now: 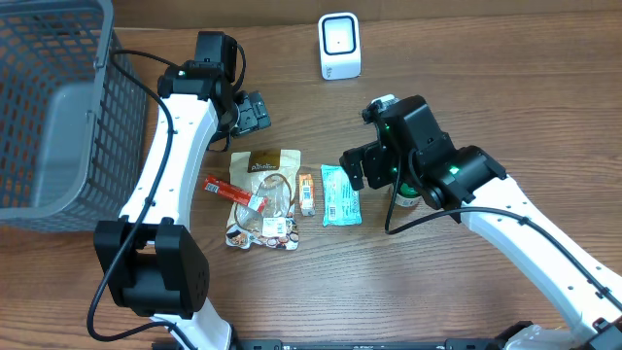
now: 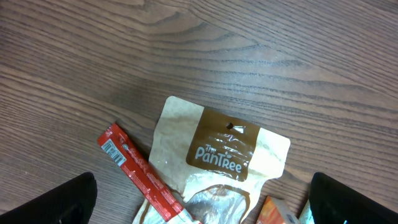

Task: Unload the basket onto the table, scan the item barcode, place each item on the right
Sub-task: 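Release the teal pack and lift the right gripper away, then move the right gripper over the green-lidded jar and lower it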

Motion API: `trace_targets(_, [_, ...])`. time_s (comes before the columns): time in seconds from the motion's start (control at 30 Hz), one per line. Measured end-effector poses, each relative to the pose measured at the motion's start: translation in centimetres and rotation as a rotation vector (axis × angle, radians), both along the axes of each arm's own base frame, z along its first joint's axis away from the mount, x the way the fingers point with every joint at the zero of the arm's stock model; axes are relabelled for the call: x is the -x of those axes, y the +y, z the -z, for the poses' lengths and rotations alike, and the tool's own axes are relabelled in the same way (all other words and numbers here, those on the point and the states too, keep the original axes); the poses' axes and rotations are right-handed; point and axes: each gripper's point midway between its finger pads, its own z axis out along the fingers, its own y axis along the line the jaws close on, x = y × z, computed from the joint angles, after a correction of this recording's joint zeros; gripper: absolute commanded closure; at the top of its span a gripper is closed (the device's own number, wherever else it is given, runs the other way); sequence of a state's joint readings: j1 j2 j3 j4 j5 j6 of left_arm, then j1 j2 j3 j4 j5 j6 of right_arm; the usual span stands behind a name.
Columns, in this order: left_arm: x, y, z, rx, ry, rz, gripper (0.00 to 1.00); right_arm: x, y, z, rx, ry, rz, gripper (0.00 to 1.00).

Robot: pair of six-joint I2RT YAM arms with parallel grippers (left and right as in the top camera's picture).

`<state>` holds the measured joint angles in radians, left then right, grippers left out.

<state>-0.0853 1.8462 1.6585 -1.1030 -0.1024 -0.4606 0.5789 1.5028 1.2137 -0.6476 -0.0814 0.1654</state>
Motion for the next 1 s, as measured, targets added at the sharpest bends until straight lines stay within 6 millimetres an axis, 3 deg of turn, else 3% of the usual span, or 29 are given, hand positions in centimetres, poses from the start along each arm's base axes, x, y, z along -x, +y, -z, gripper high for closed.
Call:
trace_targets(0.83, [0.0,0.0,0.0,0.000,0.000,0.000,0.00,0.2,-0.3,0.2,0.006,0.015,0.007,0.00])
trace_targets(1.0, [0.0,0.0,0.0,0.000,0.000,0.000,0.00,-0.3,-1.6,0.6,0.003,0.047,0.091,0.00])
